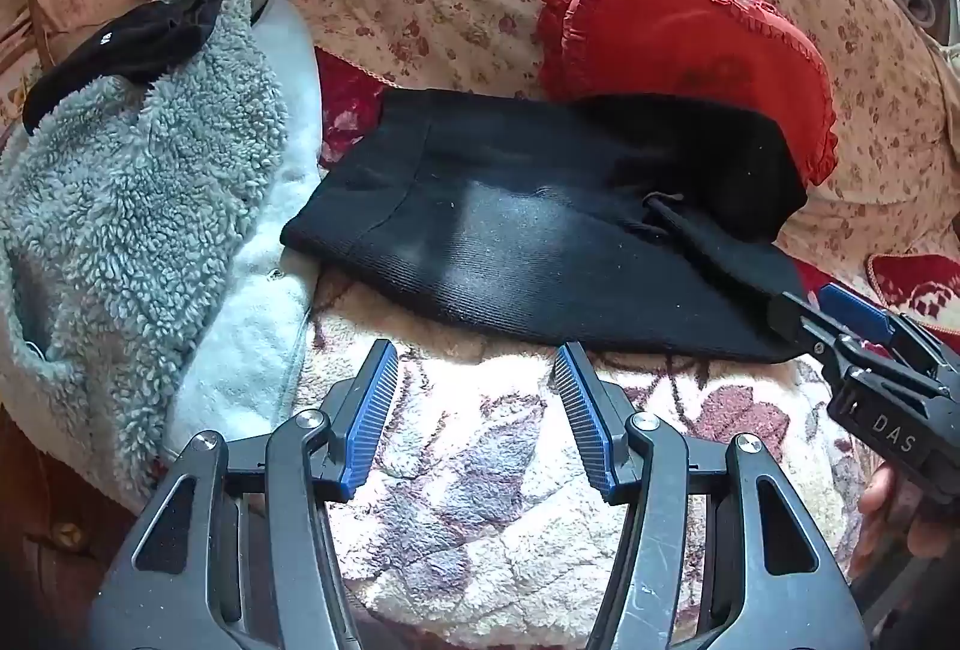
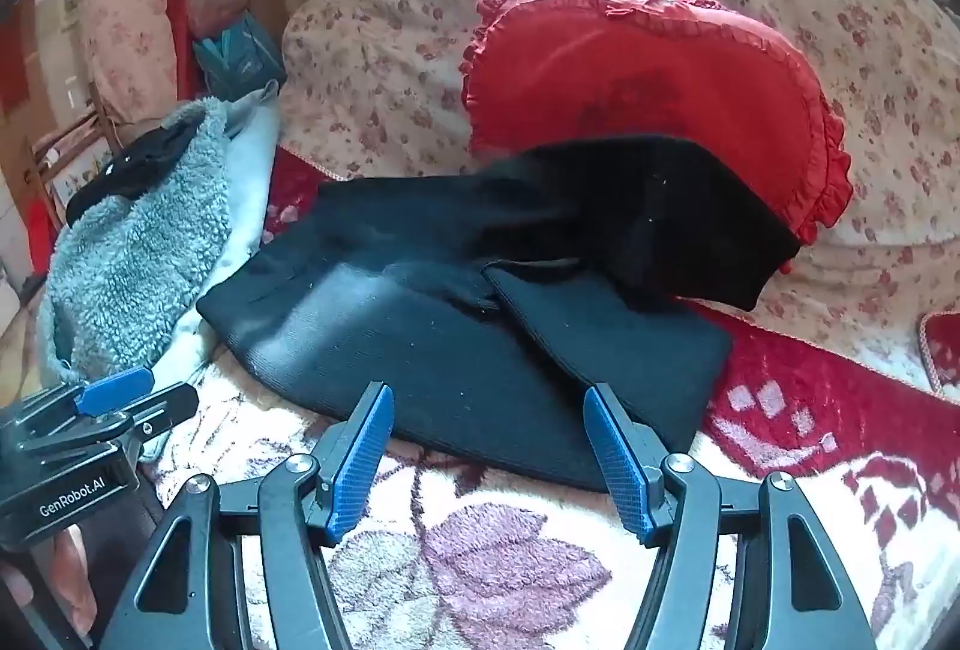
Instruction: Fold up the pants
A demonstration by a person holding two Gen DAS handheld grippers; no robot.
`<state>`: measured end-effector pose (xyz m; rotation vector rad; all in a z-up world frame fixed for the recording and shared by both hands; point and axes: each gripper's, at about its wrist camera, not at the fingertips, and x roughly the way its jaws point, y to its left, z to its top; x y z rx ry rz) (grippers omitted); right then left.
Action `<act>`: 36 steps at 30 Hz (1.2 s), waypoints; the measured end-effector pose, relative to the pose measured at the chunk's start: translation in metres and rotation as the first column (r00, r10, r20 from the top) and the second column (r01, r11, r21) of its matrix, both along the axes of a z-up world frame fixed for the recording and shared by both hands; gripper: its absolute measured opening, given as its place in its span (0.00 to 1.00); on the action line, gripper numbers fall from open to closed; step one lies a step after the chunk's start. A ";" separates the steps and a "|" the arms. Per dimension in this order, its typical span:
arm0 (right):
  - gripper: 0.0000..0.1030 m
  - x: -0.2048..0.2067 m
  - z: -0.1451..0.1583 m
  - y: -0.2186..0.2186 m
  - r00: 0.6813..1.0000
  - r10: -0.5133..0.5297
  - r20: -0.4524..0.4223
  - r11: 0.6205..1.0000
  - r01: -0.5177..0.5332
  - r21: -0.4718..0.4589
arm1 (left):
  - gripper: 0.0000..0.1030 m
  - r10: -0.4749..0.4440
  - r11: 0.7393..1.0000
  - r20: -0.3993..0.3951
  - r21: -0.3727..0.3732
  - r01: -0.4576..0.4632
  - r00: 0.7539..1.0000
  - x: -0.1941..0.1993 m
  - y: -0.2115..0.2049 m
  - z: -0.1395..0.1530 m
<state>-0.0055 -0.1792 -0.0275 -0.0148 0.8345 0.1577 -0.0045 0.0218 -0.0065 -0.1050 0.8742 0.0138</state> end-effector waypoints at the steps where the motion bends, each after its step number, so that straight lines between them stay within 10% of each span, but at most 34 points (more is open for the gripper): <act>1: 0.63 0.000 -0.001 0.001 1.000 0.003 -0.007 1.000 -0.003 -0.003 | 0.53 -0.001 1.000 0.001 0.000 0.001 1.000 -0.001 -0.001 0.000; 36: 0.63 0.004 -0.014 -0.008 0.997 -0.003 -0.079 1.000 0.000 -0.030 | 0.53 -0.009 1.000 -0.028 -0.021 0.009 1.000 0.004 -0.005 -0.010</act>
